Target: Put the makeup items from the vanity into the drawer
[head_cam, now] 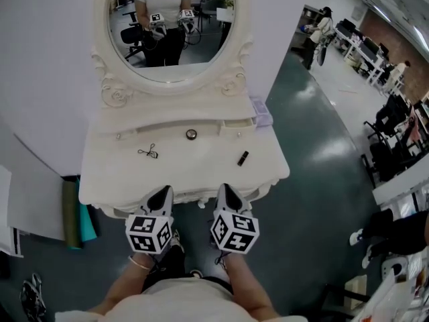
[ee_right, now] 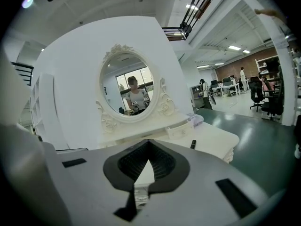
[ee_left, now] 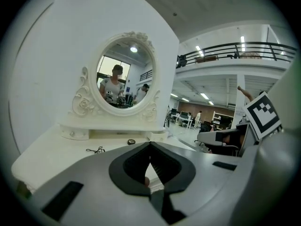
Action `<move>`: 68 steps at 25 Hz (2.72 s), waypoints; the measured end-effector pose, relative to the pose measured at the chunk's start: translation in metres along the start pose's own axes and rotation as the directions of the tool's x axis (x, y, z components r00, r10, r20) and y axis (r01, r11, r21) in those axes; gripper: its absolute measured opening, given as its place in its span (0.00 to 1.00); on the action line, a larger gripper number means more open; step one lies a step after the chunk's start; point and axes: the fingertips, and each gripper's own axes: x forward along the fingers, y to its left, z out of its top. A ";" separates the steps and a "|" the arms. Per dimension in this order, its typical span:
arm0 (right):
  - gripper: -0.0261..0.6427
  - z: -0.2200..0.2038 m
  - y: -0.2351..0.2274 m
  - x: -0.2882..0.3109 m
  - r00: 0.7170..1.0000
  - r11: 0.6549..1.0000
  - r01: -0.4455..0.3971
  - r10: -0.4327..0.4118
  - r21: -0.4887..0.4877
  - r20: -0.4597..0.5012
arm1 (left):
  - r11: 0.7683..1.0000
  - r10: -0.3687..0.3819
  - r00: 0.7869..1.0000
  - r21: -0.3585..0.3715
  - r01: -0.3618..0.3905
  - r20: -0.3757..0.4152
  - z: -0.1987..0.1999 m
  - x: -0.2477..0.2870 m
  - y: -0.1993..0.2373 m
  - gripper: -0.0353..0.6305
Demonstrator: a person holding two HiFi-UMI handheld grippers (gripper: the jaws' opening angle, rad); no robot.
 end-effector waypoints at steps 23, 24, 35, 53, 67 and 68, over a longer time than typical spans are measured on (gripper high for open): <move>0.06 0.075 0.049 0.176 0.997 0.996 0.079 -0.078 -0.035 0.021 | 0.997 -0.073 0.997 0.004 0.073 -0.016 0.090 0.151 0.140 0.06; 0.06 0.074 0.046 0.179 0.996 0.996 0.086 -0.086 -0.033 0.013 | 0.997 -0.075 0.997 -0.001 0.075 -0.020 0.090 0.155 0.141 0.06; 0.06 0.074 0.012 0.215 0.997 0.998 0.058 -0.060 -0.037 -0.051 | 0.998 -0.039 0.996 -0.047 0.036 -0.074 0.069 0.199 0.133 0.06; 0.06 0.073 -0.055 0.203 0.988 0.989 0.145 -0.144 0.008 -0.060 | 0.991 -0.128 0.978 0.018 0.133 -0.163 0.052 0.243 0.071 0.06; 0.07 0.011 -0.152 0.170 0.942 0.940 0.317 -0.296 0.126 -0.160 | 0.955 -0.257 0.922 0.067 0.288 -0.289 -0.009 0.288 -0.013 0.06; 0.07 0.006 -0.156 0.168 0.939 0.937 0.323 -0.300 0.134 -0.166 | 0.954 -0.261 0.918 0.065 0.292 -0.298 -0.015 0.290 -0.016 0.06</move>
